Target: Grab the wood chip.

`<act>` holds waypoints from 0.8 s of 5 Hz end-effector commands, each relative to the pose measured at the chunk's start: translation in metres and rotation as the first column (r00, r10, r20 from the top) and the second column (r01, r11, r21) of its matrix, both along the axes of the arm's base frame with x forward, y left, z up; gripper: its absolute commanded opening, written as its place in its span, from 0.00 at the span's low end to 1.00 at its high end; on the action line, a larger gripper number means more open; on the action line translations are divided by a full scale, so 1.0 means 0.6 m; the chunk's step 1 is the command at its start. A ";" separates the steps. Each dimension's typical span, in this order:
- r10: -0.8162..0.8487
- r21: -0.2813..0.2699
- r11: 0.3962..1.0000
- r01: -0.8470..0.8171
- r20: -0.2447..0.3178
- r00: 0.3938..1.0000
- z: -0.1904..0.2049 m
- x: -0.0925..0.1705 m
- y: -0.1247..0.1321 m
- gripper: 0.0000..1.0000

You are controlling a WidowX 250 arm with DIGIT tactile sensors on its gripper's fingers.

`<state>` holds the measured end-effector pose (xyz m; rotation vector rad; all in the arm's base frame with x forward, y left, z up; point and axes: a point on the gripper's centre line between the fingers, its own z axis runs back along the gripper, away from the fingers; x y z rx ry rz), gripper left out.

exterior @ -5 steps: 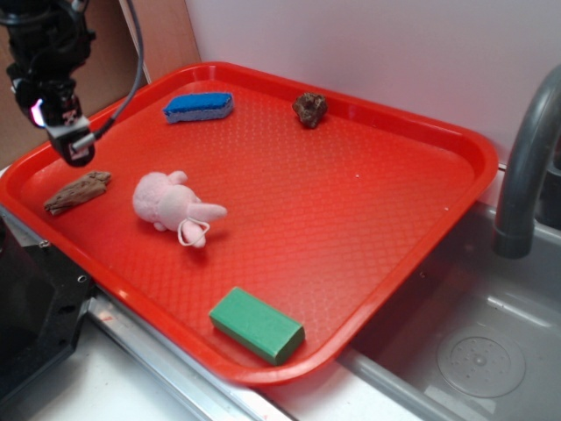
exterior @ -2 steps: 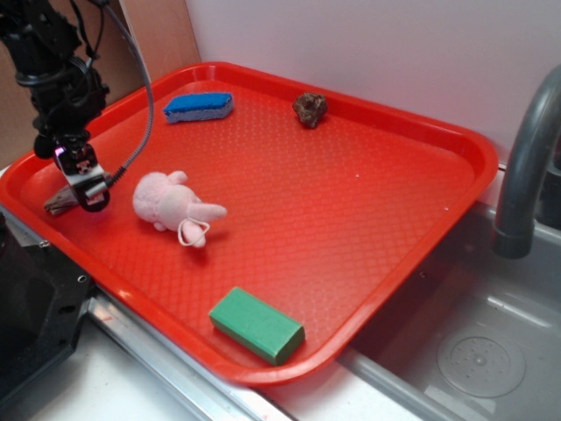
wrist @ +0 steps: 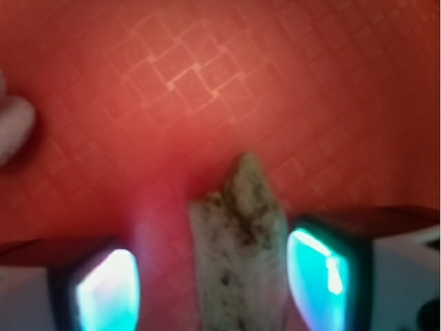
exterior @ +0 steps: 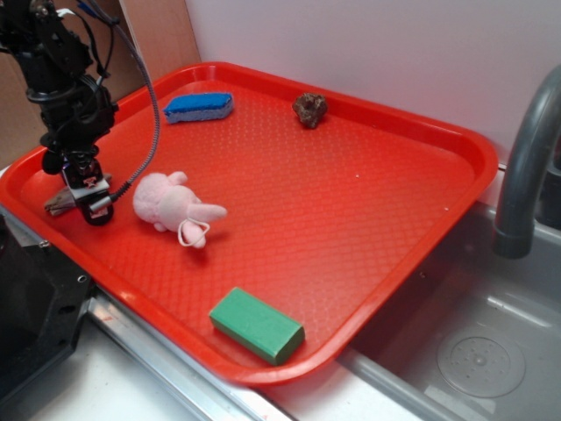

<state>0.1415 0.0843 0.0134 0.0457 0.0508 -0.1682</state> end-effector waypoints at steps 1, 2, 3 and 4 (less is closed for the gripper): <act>0.008 -0.020 1.000 -0.008 0.030 1.000 0.018 0.001 0.014 0.00; 0.024 -0.015 1.000 -0.023 0.036 0.999 0.027 0.000 0.015 0.00; 0.150 0.042 0.987 -0.155 0.103 0.983 0.111 0.035 -0.004 0.00; 0.248 0.049 0.964 -0.260 0.173 0.953 0.197 0.094 -0.054 0.00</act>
